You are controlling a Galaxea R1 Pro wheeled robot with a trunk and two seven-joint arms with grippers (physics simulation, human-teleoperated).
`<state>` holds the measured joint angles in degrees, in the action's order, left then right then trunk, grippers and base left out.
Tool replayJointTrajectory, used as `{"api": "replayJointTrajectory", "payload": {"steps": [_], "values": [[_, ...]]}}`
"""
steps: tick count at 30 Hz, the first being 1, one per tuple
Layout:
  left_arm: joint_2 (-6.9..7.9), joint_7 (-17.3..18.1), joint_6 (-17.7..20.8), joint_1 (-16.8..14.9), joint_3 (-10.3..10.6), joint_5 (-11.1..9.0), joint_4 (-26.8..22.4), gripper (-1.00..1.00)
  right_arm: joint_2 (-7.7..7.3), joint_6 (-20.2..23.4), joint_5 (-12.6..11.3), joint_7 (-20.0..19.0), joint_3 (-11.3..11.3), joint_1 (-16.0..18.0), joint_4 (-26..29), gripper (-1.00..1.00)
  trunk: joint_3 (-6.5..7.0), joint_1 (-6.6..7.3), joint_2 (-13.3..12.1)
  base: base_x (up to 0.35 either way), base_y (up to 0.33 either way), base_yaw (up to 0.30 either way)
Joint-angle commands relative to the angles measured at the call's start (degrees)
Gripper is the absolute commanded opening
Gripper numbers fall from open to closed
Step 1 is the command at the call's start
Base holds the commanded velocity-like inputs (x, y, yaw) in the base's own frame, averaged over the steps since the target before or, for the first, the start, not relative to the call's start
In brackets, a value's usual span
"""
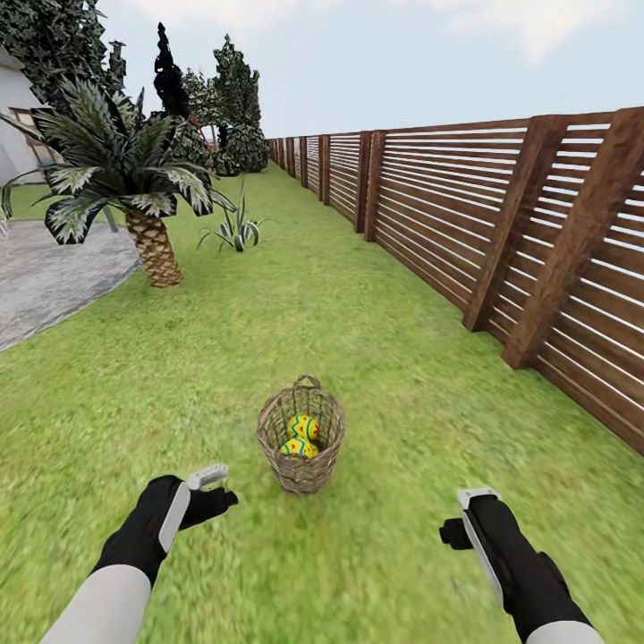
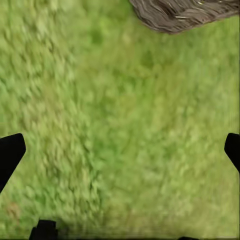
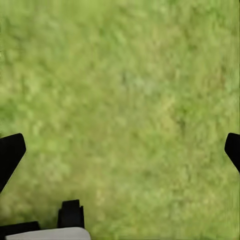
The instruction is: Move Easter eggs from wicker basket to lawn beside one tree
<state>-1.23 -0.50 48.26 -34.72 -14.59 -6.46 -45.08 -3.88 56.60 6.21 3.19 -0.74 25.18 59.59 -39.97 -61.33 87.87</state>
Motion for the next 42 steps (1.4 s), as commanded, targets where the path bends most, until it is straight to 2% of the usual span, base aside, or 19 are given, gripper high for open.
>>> {"api": "replayJointTrajectory", "payload": {"steps": [1, 2, 4, 15, 22, 28, 42], "values": [[-0.17, -0.04, 0.39, -0.02, -0.22, -0.30, 0.82, 1.00, 0.00, 0.26, 0.39, -0.20, 0.00, 0.02, 0.01, 1.00, -0.05, -0.03, 0.02, 0.334, 0.000, 0.000], [-0.75, -0.10, 0.43, -0.03, -0.25, -0.35, 2.26, 1.00, 0.01, 0.24, 0.36, -0.28, -0.04, 0.03, -0.14, 1.00, -0.05, -0.03, 0.02, 0.338, 0.000, 0.000], [-0.89, -0.15, 0.43, -0.03, -0.26, -0.38, 2.56, 1.00, 0.01, 0.20, 0.38, -0.37, -0.05, 0.01, -0.22, 1.00, -0.05, -0.03, 0.02, 0.339, 0.000, 0.000], [-0.96, -0.17, 0.27, -0.01, -0.42, -0.47, 2.88, 1.00, 0.01, 0.17, 0.39, -0.45, 0.11, -0.01, -0.26, 1.00, -0.05, -0.03, 0.02, 0.334, 0.000, 0.000], [-1.00, -0.13, 0.22, -0.02, -0.42, -0.48, 2.68, 1.00, -0.06, 0.17, 0.39, -0.46, 0.12, -0.01, -0.26, 1.00, -0.05, -0.03, 0.02, 0.067, -0.023, 0.000], [-1.06, -0.12, 0.27, -0.01, -0.44, -0.48, 2.65, 1.00, 0.00, 0.17, 0.44, -0.40, 0.19, 0.01, -0.30, 1.00, -0.18, -0.03, 0.02, 0.066, -0.281, 0.118], [-1.10, -0.12, 0.34, -0.02, -0.53, -0.56, 2.79, 1.00, 0.09, 0.17, 0.76, -0.20, 0.21, -0.01, -0.35, 1.00, -0.60, -0.03, 0.02, 0.160, -0.315, 0.270]]}}
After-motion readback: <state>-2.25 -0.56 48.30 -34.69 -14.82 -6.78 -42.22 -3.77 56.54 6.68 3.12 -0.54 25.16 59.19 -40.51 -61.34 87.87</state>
